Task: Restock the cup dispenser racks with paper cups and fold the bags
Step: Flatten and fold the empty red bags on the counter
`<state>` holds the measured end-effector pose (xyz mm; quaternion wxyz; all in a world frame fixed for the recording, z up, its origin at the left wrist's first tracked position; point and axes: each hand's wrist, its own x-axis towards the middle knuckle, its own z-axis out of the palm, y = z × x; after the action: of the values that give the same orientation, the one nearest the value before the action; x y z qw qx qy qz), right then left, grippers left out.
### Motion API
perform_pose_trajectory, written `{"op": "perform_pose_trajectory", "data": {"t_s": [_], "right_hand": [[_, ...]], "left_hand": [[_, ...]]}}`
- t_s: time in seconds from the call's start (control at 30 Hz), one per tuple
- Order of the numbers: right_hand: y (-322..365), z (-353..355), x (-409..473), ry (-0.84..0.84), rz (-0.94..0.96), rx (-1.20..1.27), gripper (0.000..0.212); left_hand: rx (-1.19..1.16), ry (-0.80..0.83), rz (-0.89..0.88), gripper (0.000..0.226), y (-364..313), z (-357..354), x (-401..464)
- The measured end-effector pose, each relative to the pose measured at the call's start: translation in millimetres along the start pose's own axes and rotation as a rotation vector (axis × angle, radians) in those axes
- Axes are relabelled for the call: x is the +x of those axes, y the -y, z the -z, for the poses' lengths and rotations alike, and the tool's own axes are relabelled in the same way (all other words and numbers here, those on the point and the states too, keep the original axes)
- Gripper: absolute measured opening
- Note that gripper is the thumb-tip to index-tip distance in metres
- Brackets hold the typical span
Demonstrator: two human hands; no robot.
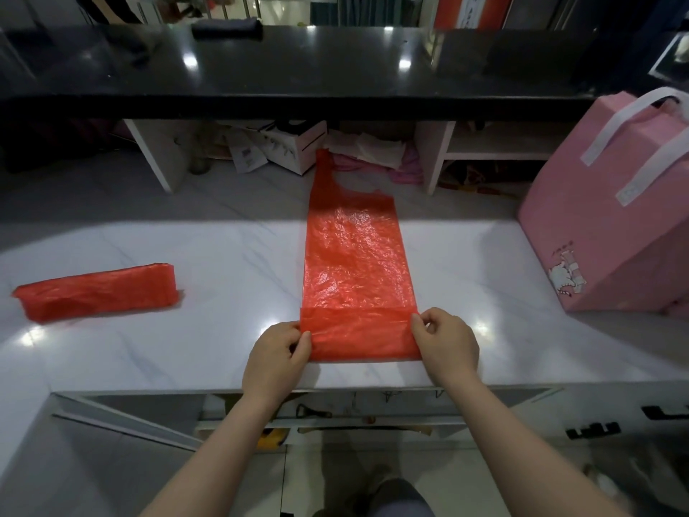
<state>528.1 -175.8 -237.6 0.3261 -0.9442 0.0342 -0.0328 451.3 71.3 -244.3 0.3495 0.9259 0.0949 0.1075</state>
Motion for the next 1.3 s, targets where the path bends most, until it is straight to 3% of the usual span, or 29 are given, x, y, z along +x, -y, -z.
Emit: {"op": "perform_pose_trajectory", "data": {"t_s": [0.27,0.33,0.4,0.47,0.57,0.7,0.83,0.93,1.0,1.1,1.17,1.3], "right_hand": [[-1.1,-7.9,-3.9,-0.023,0.068,-0.148,0.016],[-2.0,-8.0,-4.8,-0.018,0.131,-0.154,0.023],[-4.5,-8.1,-2.3,0.007,0.229,-0.183,0.033],[-6.4,-7.5,0.3,0.046,0.257,-0.177,0.026],[-11.2,-3.6,4.2,0.124,0.211,-0.08,0.011],[-13.7,7.6,17.7,0.207,0.226,-0.111,0.013],[-2.4,6.8,25.1,0.187,0.175,-0.255,0.021],[0.0,6.9,13.9,0.107,0.157,-0.154,0.04],[-7.6,12.8,1.2,0.09,0.321,-0.066,0.044],[-23.5,19.6,-12.0,0.305,0.607,-0.336,0.066],[-28.1,20.6,-13.1,0.399,0.596,-0.442,0.082],[-30.8,23.0,-14.9,0.405,0.607,-0.438,0.098]], "left_hand": [[0.182,-0.055,0.022,0.021,-6.9,-0.6,-1.0],[0.184,-0.066,-0.007,0.009,-8.8,0.5,-1.7],[0.279,-0.066,-0.138,0.035,-8.4,-0.5,-3.0],[0.419,-0.071,-0.312,0.05,-7.6,-1.5,-0.4],[0.542,0.121,-0.466,0.058,-7.9,-1.1,7.5],[0.487,0.35,-0.322,0.056,1.1,-2.0,14.1],[0.444,0.363,-0.326,0.049,0.3,-0.4,11.9],[0.385,0.331,-0.308,0.044,-0.8,1.4,8.1],[0.37,0.331,-0.292,0.043,-1.6,1.8,7.7],[0.347,0.313,-0.294,0.044,-1.2,3.0,7.0],[0.303,0.272,-0.306,0.043,-1.3,4.7,5.9],[0.299,0.297,-0.323,0.054,1.4,8.2,3.7]]}}
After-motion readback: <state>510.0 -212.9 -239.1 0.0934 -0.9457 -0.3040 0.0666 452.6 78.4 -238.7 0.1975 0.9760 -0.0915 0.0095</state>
